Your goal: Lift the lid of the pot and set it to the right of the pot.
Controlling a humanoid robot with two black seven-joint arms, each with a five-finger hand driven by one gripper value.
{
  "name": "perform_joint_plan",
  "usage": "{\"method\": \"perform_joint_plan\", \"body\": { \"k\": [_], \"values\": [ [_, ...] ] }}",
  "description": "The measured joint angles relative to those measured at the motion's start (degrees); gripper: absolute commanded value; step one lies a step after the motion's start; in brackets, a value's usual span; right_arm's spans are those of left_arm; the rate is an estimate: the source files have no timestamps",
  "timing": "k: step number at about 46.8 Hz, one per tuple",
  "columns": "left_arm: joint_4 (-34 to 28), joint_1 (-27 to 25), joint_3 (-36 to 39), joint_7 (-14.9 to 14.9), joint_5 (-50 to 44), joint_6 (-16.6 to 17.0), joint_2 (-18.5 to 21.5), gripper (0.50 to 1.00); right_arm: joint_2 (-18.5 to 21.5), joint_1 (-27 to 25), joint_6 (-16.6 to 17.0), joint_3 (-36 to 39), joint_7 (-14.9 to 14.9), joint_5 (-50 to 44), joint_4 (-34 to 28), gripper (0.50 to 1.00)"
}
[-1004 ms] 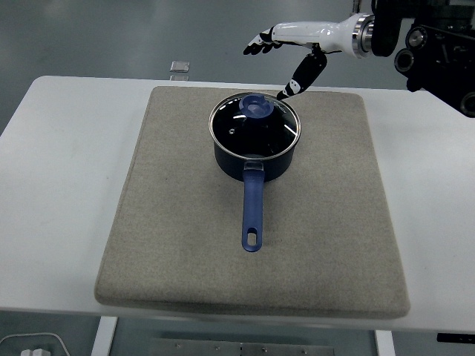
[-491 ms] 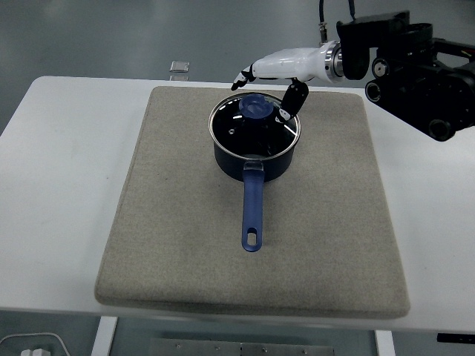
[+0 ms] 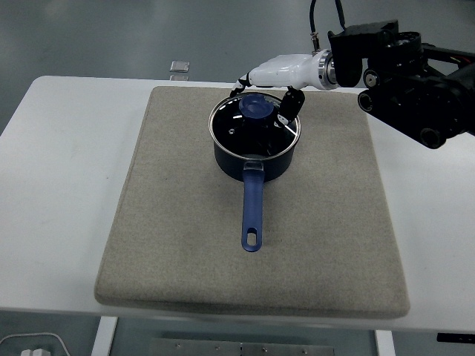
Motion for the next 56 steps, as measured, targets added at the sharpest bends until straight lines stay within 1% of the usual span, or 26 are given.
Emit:
{"method": "perform_joint_plan", "body": {
  "k": [5, 8, 10, 12, 31, 35, 37, 40, 42, 47, 52, 56],
  "values": [
    [0.0, 0.0, 0.0, 0.0, 0.0, 0.0, 0.0, 1.0, 0.0, 0.1, 0.0, 0.0, 0.01, 0.0, 0.0, 0.862],
    [0.0, 0.0, 0.0, 0.0, 0.0, 0.0, 0.0, 1.0, 0.0, 0.11, 0.0, 0.0, 0.01, 0.0, 0.0, 0.819],
    [0.0, 0.0, 0.0, 0.0, 0.0, 0.0, 0.0, 1.0, 0.03, 0.11, 0.03, 0.0, 0.01, -0.01, 0.0, 0.815],
    [0.0, -0.01, 0.0, 0.0, 0.0, 0.0, 0.0, 1.0, 0.05, 0.09, 0.06, 0.0, 0.01, -0.08, 0.0, 0.801],
    [0.0, 0.0, 0.0, 0.0, 0.0, 0.0, 0.0, 1.0, 0.76, -0.24, 0.16, -0.08, -0.08, -0.1, 0.01, 0.793],
    [0.0, 0.0, 0.0, 0.0, 0.0, 0.0, 0.0, 1.0, 0.79, -0.25, 0.25, -0.08, -0.12, -0.1, 0.01, 0.762],
    [0.0, 0.0, 0.0, 0.0, 0.0, 0.0, 0.0, 1.0, 0.79, -0.25, 0.32, -0.08, -0.12, -0.1, 0.01, 0.756],
    [0.0, -0.01, 0.0, 0.0, 0.0, 0.0, 0.0, 1.0, 0.79, -0.25, 0.5, -0.08, -0.13, -0.1, 0.01, 0.725],
    [0.0, 0.0, 0.0, 0.0, 0.0, 0.0, 0.0, 1.0, 0.79, -0.25, 0.58, -0.08, -0.14, -0.1, 0.01, 0.723],
    [0.0, 0.01, 0.0, 0.0, 0.0, 0.0, 0.0, 1.0, 0.8, -0.24, 0.78, -0.08, -0.13, -0.1, 0.01, 0.695],
    [0.0, 0.0, 0.01, 0.0, 0.0, 0.0, 0.0, 1.0, 0.8, -0.19, 0.79, -0.08, -0.13, -0.1, 0.01, 0.684],
    [0.0, 0.0, 0.01, 0.0, 0.0, 0.0, 0.0, 1.0, 0.8, -0.05, 0.8, -0.08, -0.16, -0.14, 0.01, 0.666]
  ]
}}
